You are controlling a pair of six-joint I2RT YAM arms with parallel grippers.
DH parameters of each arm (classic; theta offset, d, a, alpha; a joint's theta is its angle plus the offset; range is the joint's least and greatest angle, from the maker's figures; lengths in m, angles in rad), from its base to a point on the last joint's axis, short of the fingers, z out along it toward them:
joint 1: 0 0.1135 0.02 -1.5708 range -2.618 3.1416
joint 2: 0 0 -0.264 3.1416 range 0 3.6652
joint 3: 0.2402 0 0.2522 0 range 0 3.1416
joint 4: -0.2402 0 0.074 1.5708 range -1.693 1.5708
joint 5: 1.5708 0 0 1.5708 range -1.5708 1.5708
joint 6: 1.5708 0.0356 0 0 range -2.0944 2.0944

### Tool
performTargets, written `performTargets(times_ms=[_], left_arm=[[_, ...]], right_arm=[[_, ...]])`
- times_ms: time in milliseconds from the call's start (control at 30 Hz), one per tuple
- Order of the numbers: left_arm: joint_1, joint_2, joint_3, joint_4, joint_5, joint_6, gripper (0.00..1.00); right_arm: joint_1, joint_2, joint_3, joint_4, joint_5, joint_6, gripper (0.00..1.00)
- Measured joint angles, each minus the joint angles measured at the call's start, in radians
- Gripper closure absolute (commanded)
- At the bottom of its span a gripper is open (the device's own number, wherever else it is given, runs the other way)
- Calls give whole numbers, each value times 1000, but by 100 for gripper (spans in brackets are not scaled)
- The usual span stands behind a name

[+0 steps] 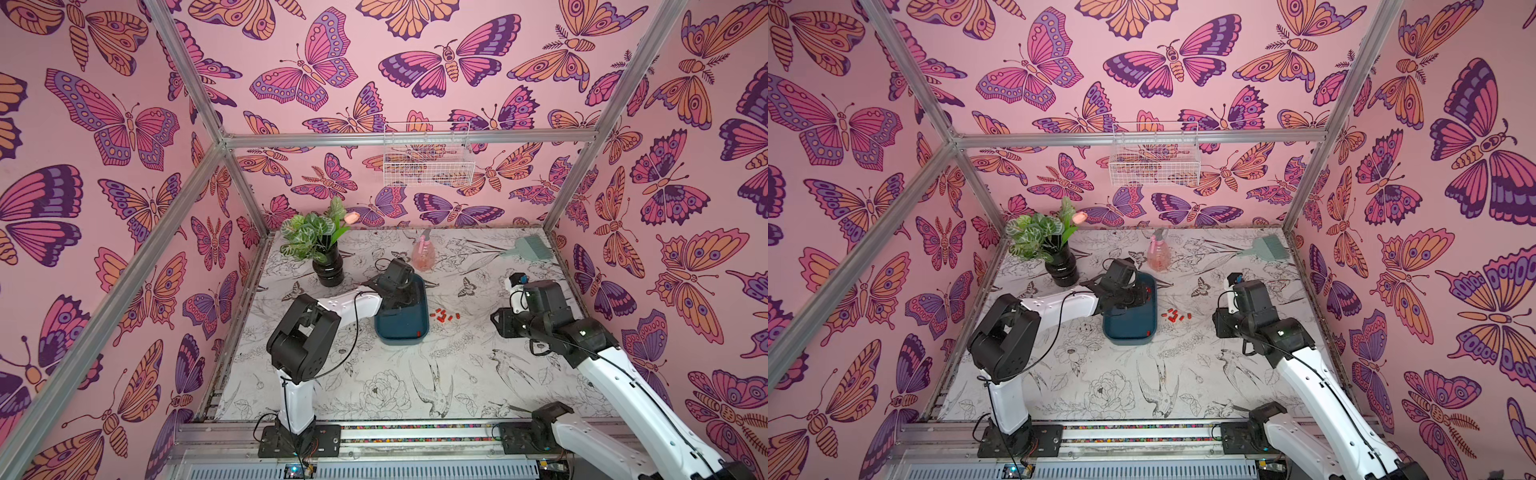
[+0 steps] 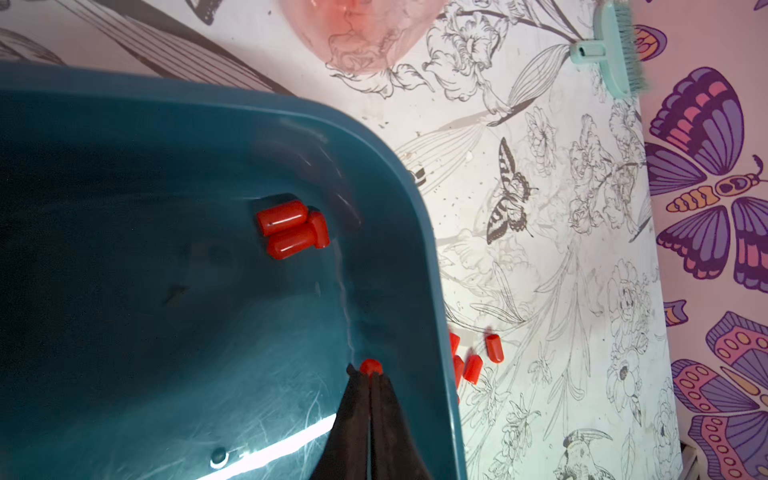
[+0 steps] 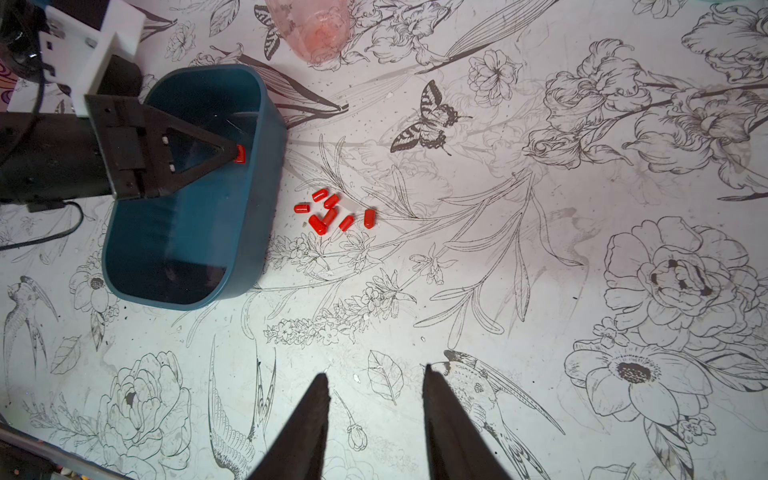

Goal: Take the screw protection sleeves out of the storage box
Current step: Place the screw protection sleeve at the center of the board.

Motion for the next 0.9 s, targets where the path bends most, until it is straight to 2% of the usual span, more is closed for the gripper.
performTargets(times_ms=[467, 900], left_arm=[[-71, -124, 37, -113, -49, 63, 91], [-159, -95, 180, -168, -55, 79, 90]], right_arm=[[0, 6, -1, 0, 0, 0, 58], [0, 1, -2, 0, 21, 4, 58]])
